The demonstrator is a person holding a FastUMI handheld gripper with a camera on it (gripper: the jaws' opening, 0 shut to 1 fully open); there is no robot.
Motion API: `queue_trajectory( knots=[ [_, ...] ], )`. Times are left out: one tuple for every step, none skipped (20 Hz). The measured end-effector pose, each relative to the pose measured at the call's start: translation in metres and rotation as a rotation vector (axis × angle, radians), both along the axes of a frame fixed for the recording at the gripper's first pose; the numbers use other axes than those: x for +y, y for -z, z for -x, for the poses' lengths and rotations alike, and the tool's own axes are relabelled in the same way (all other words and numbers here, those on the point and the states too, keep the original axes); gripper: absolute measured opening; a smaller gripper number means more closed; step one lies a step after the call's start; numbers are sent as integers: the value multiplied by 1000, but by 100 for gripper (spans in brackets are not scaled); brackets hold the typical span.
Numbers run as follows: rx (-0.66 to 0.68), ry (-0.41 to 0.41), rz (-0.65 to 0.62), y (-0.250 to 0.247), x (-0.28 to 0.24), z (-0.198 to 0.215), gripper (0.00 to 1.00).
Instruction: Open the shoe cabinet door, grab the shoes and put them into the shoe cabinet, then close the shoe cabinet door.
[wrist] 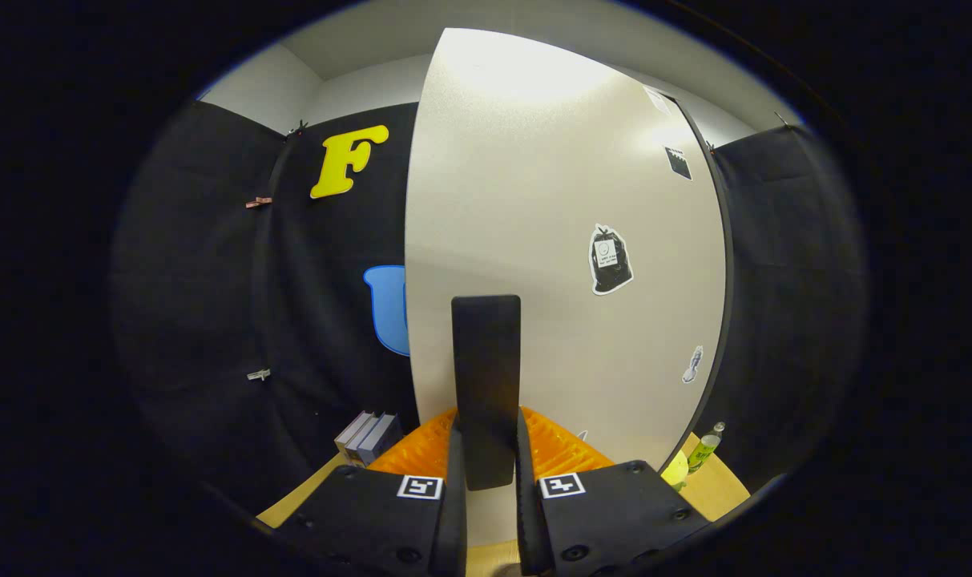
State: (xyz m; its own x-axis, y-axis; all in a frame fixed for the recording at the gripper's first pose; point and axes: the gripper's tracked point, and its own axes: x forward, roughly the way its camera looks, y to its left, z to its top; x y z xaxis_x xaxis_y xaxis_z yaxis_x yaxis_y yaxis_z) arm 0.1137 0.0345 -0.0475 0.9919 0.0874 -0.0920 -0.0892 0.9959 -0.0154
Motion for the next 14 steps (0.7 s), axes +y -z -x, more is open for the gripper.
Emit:
queue_trajectory(
  knots=[
    [1,-8,0,0,-2,4,29],
    [3,-17,-1,0,-5,7,29],
    [4,-26,-1,-1,-7,12,29],
    [5,-35,0,-2,-10,16,29],
    [5,-44,2,-2,-13,21,29],
    [4,-55,3,-2,-17,24,29],
    [5,-66,5,-2,-21,28,29],
    [7,-77,4,-4,-24,33,29],
    [11,-89,2,-4,-27,38,29],
    [14,-101,-1,-5,-31,43,29],
    [15,-111,-1,-6,-34,48,29],
    [16,-120,-2,-6,-38,52,29],
    [16,-129,-1,-6,-43,58,29],
    [17,-139,0,-7,-47,62,29]
  ],
)
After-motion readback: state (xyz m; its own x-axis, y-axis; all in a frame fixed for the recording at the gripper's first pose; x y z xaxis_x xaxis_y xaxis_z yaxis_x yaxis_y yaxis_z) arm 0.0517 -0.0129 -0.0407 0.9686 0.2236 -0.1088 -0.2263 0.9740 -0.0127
